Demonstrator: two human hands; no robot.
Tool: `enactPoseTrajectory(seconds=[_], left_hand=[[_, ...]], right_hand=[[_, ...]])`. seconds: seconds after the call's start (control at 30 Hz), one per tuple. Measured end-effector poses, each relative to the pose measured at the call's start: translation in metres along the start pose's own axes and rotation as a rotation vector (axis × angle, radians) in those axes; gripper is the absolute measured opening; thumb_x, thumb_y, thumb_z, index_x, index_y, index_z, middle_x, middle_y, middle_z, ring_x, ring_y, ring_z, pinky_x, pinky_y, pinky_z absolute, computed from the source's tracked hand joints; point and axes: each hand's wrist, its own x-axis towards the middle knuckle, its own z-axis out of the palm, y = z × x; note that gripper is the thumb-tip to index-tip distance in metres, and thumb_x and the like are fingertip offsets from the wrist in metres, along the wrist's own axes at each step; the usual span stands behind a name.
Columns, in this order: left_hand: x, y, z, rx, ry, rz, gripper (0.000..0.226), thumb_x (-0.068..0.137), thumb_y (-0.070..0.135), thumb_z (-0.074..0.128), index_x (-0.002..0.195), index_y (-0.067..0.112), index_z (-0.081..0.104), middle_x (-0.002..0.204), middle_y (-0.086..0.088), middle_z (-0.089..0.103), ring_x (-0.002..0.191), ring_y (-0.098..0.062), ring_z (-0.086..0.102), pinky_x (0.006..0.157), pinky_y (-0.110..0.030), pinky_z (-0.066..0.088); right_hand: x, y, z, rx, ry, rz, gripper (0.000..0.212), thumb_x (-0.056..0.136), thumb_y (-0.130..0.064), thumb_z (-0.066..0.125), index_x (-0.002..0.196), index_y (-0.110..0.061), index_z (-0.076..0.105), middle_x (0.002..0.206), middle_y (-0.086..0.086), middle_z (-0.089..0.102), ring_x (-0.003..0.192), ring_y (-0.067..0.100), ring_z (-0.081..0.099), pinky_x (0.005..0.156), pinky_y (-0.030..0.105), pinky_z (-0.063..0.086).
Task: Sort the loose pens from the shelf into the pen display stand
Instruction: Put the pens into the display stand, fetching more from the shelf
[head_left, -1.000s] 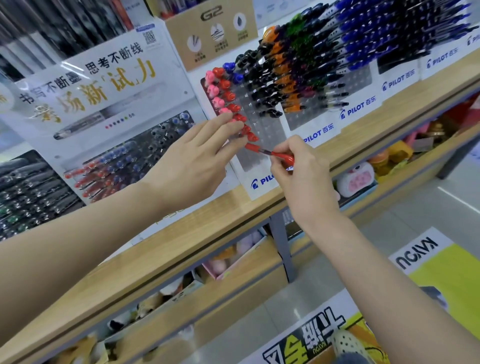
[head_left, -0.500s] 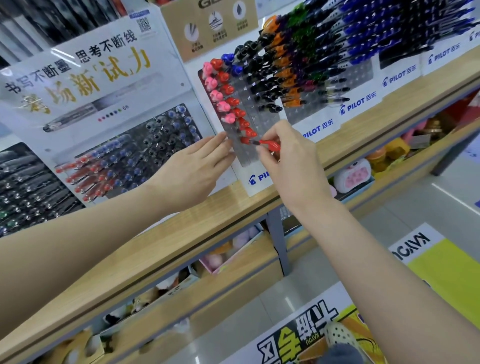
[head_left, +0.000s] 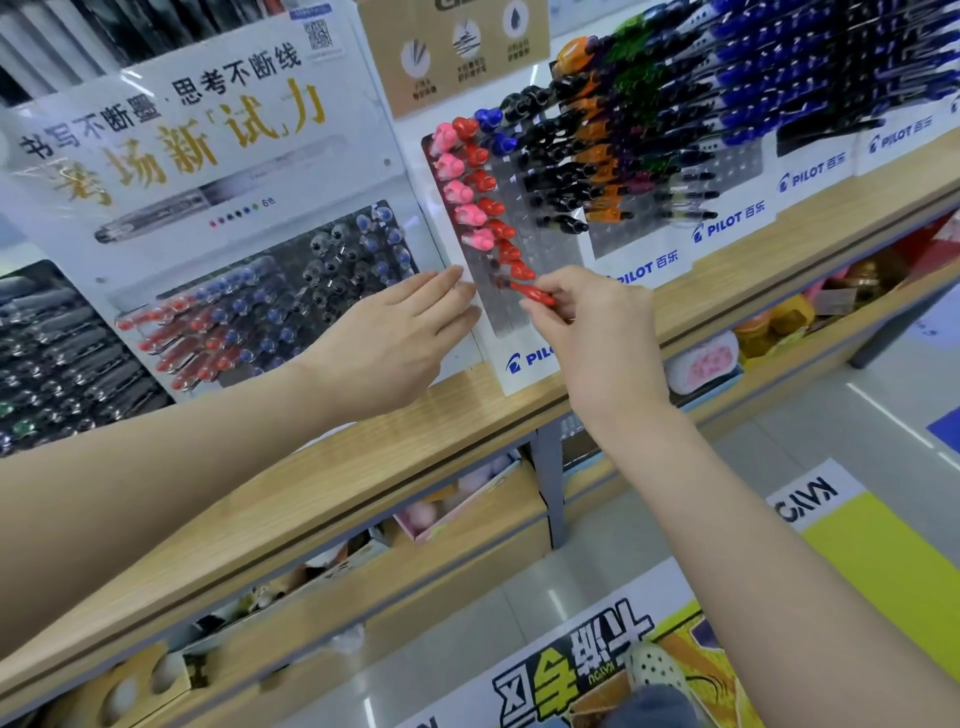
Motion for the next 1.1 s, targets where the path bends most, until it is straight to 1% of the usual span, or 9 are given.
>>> enactPoseTrajectory(seconds=[0.07,0.27,0.4,0.6,0.7,0.8,0.93,1.0,1.1], left_hand=[[0.000,0.000,-0.001,-0.002,0.002,-0.003,0.050,0.082,0.014,0.030,0.119,-0.003,0.059,0.124,-0.020,0.058,0.119,-0.036,0.053,0.106,-0.040,0.030],[0.001,0.005,-0.002,-0.075,-0.006,-0.056,0.048,0.083,0.014,0.029,0.114,0.000,0.062,0.122,-0.019,0.059,0.120,-0.035,0.053,0.105,-0.039,0.034],[0.004,0.012,-0.007,-0.112,-0.004,-0.105,0.038,0.079,0.010,0.038,0.106,0.002,0.064,0.117,-0.016,0.061,0.119,-0.034,0.053,0.101,-0.038,0.026],[0.010,0.021,-0.020,-0.158,-0.089,-0.193,0.039,0.077,0.014,0.035,0.099,0.006,0.066,0.110,-0.013,0.064,0.114,-0.033,0.056,0.096,-0.037,0.027],[0.013,0.030,-0.023,-0.248,-0.106,-0.253,0.035,0.072,0.013,0.040,0.094,0.005,0.064,0.103,-0.014,0.064,0.103,-0.032,0.060,0.087,-0.037,0.041],[0.013,0.044,-0.028,-0.394,-0.083,-0.288,0.038,0.071,0.010,0.028,0.087,0.004,0.063,0.090,-0.013,0.062,0.086,-0.031,0.060,0.070,-0.039,0.049],[0.006,0.072,-0.037,-0.491,-0.127,-0.426,0.013,0.068,0.010,0.057,0.080,0.008,0.062,0.075,-0.008,0.059,0.071,-0.027,0.059,0.064,-0.032,0.048],[0.001,0.093,-0.044,-0.593,-0.285,-0.549,0.016,0.079,0.012,0.058,0.094,0.007,0.060,0.086,-0.009,0.061,0.082,-0.029,0.060,0.073,-0.034,0.044],[-0.012,0.130,-0.052,-0.753,-0.552,-0.779,0.028,0.097,0.018,0.035,0.122,0.011,0.046,0.120,-0.007,0.055,0.109,-0.026,0.052,0.085,-0.032,0.037]], right_hand=[[0.005,0.001,0.007,-0.023,0.003,0.039,0.012,0.087,-0.018,0.064,0.096,-0.011,0.068,0.082,0.001,0.069,0.076,0.012,0.063,0.074,0.021,0.050],[0.007,0.004,0.014,-0.017,0.040,0.054,0.014,0.086,-0.019,0.065,0.097,-0.010,0.067,0.076,-0.005,0.062,0.073,0.011,0.062,0.073,0.029,0.053],[0.007,0.002,0.009,-0.186,-0.025,0.010,0.019,0.091,-0.031,0.058,0.101,-0.015,0.059,0.085,-0.001,0.069,0.075,0.018,0.063,0.067,0.037,0.051],[0.010,0.006,-0.013,-0.284,-0.148,-0.093,0.023,0.093,-0.035,0.054,0.105,-0.015,0.058,0.093,-0.004,0.067,0.080,0.015,0.061,0.062,0.030,0.046],[0.009,0.014,-0.023,-0.361,-0.180,-0.177,0.020,0.091,-0.033,0.056,0.095,-0.014,0.061,0.087,-0.002,0.068,0.079,0.020,0.062,0.056,0.029,0.043],[0.011,0.024,-0.028,-0.452,-0.331,-0.246,0.017,0.091,-0.030,0.056,0.091,-0.014,0.062,0.085,0.002,0.067,0.079,0.023,0.061,0.056,0.032,0.045],[0.012,0.033,-0.029,-0.562,-0.524,-0.359,0.017,0.092,-0.022,0.054,0.100,-0.008,0.061,0.092,0.007,0.061,0.079,0.026,0.060,0.053,0.026,0.031],[0.011,0.036,-0.029,-0.621,-0.652,-0.412,0.021,0.095,-0.023,0.046,0.107,-0.009,0.056,0.100,0.006,0.057,0.089,0.025,0.058,0.056,0.027,0.034],[0.006,0.038,-0.031,-0.739,-0.843,-0.548,0.024,0.096,-0.029,0.046,0.110,-0.011,0.051,0.105,0.003,0.053,0.095,0.021,0.053,0.062,0.025,0.034]])
